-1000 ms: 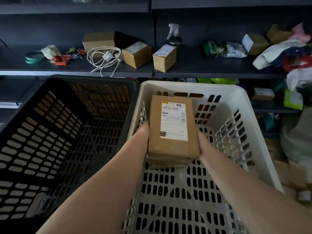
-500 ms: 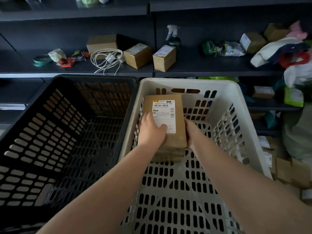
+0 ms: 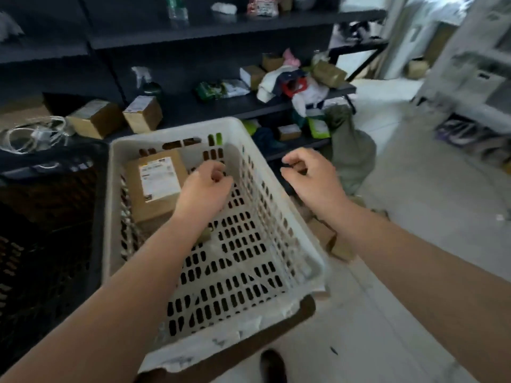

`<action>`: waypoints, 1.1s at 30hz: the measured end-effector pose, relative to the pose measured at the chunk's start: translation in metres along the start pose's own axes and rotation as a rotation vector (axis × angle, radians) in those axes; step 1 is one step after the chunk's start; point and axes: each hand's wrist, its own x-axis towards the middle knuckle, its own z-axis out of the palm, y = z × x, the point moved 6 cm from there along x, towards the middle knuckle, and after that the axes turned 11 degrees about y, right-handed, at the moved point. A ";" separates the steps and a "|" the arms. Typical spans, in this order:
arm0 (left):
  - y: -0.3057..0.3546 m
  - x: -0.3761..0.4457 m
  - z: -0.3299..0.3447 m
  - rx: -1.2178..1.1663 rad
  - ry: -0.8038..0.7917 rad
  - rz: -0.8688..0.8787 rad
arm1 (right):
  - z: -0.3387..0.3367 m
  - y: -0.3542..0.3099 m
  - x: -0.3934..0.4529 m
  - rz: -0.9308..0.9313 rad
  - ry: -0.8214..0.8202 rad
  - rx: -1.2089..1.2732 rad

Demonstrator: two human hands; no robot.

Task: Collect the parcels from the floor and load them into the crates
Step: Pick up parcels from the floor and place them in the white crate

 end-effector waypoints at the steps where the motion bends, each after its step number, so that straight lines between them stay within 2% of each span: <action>1: 0.013 -0.009 0.008 0.016 -0.027 0.048 | -0.016 0.011 -0.009 -0.045 -0.005 -0.127; 3: 0.040 -0.031 0.029 0.027 -0.095 0.139 | -0.041 0.039 -0.027 -0.037 -0.095 -0.344; 6: 0.079 -0.063 0.064 0.065 -0.182 0.298 | -0.076 0.087 -0.051 0.165 -0.238 -0.485; 9: 0.112 -0.084 0.101 0.130 -0.225 0.428 | -0.100 0.140 -0.069 0.372 -0.311 -0.464; 12: 0.134 -0.101 0.148 0.203 -0.330 0.512 | -0.117 0.193 -0.075 0.458 -0.331 -0.398; 14: 0.138 -0.105 0.182 0.290 -0.408 0.507 | -0.127 0.224 -0.071 0.490 -0.355 -0.354; 18: 0.135 -0.098 0.246 0.451 -0.471 0.378 | -0.142 0.284 -0.048 0.471 -0.400 -0.304; 26: 0.085 -0.102 0.354 0.414 -0.408 -0.121 | -0.161 0.375 0.000 0.388 -0.613 -0.372; 33: 0.015 -0.026 0.459 0.364 -0.328 -0.312 | -0.071 0.470 0.087 0.411 -0.723 -0.378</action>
